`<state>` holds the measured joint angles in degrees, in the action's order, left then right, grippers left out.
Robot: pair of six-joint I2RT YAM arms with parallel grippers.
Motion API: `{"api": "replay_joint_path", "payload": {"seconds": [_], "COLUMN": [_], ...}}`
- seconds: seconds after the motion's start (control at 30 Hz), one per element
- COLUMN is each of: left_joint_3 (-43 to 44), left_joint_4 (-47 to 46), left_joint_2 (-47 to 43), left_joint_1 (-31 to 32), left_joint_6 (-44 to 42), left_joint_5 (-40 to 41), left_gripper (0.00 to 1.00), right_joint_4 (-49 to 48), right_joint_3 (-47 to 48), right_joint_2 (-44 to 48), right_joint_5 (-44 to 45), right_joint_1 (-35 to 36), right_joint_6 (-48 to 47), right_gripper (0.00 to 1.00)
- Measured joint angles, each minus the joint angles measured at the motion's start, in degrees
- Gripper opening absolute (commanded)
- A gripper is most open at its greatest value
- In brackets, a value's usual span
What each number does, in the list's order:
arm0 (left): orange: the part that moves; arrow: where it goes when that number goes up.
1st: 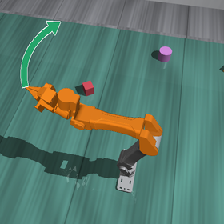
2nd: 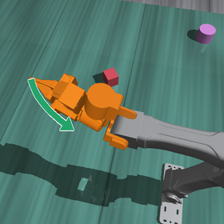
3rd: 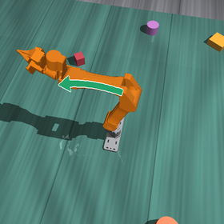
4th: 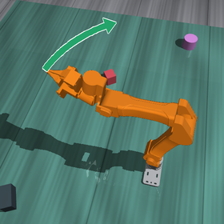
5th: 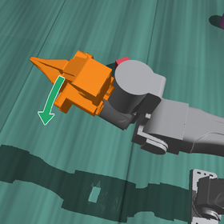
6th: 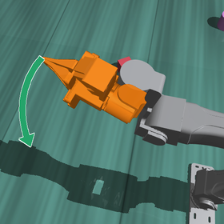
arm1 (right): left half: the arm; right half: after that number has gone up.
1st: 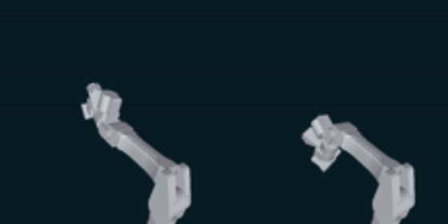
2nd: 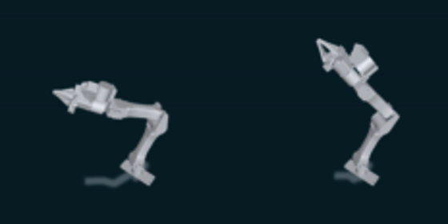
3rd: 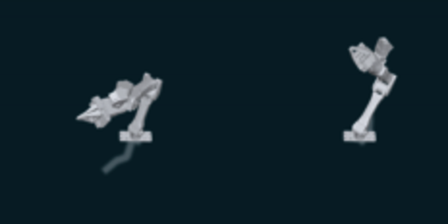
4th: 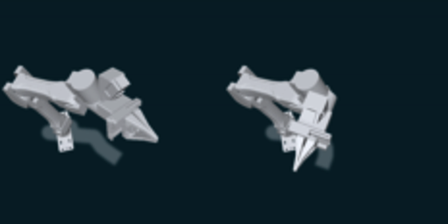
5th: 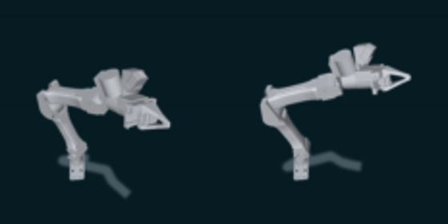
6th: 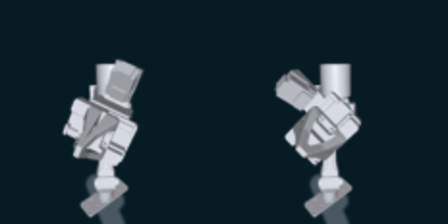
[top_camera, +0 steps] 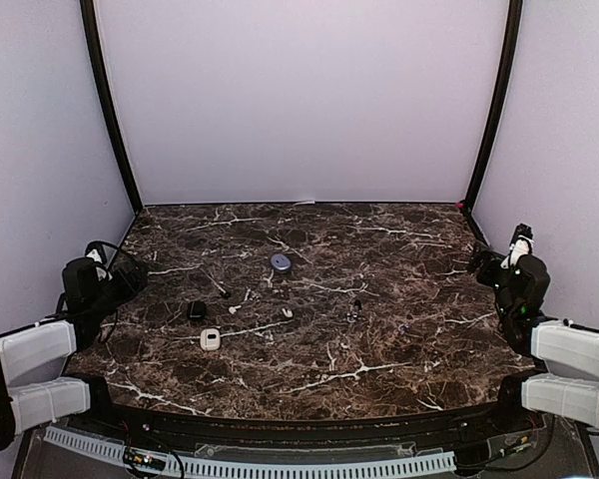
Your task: Insert the wireless bluetooth earbuds into the charging case
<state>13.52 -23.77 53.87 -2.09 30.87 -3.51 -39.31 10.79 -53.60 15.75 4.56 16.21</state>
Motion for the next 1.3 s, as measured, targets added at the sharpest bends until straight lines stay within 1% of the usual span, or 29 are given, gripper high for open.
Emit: {"api": "replay_joint_path", "payload": {"seconds": [0.2,0.33,0.43,0.6,0.77,0.97,1.07,1.17,1.3], "left_joint_3": [-0.44,-1.66,-1.81,-0.68,3.1,7.52,8.59,10.69,13.79], "left_joint_4": [2.47,1.99,2.25,5.44,10.95,15.41,18.47,22.73,27.26], "left_joint_2": [-6.47,-9.66,-9.55,-5.81,1.22,9.81,11.87,12.48,12.68], "left_joint_1": [0.0,0.0,0.0,0.0,0.0,0.81,4.42,9.84,13.16], "left_joint_6": [6.54,9.97,12.04,13.92,14.23,13.22,13.05,12.44,11.02], "left_joint_5": [-0.09,-2.62,-4.92,-8.37,-11.32,-15.19,-14.19,-11.45,-7.13], "left_gripper": [0.99,0.99,0.99,0.99,0.98,0.97,0.98,0.98,0.98], "right_joint_4": [2.91,4.44,7.58,13.6,14.19,17.7,18.29,18.29,18.18], "right_joint_3": [0.02,0.2,1.68,6.84,8.44,11.72,12.98,13.07,13.07], "right_joint_2": [0.72,0.79,0.48,-0.79,-3.26,-9.27,-11.04,-12.5,-14.21], "right_joint_5": [6.19,6.64,6.49,4.48,-0.9,-7.04,-10.01,-12.28,-14.36], "right_joint_1": [0.0,0.0,0.0,-0.02,0.0,0.0,0.0,0.07,0.72], "right_joint_6": [5.55,9.07,11.89,14.82,14.51,14.25,14.14,14.05,13.2], "right_gripper": [0.99,0.99,0.99,0.99,0.99,0.99,0.99,0.99,0.98]}}
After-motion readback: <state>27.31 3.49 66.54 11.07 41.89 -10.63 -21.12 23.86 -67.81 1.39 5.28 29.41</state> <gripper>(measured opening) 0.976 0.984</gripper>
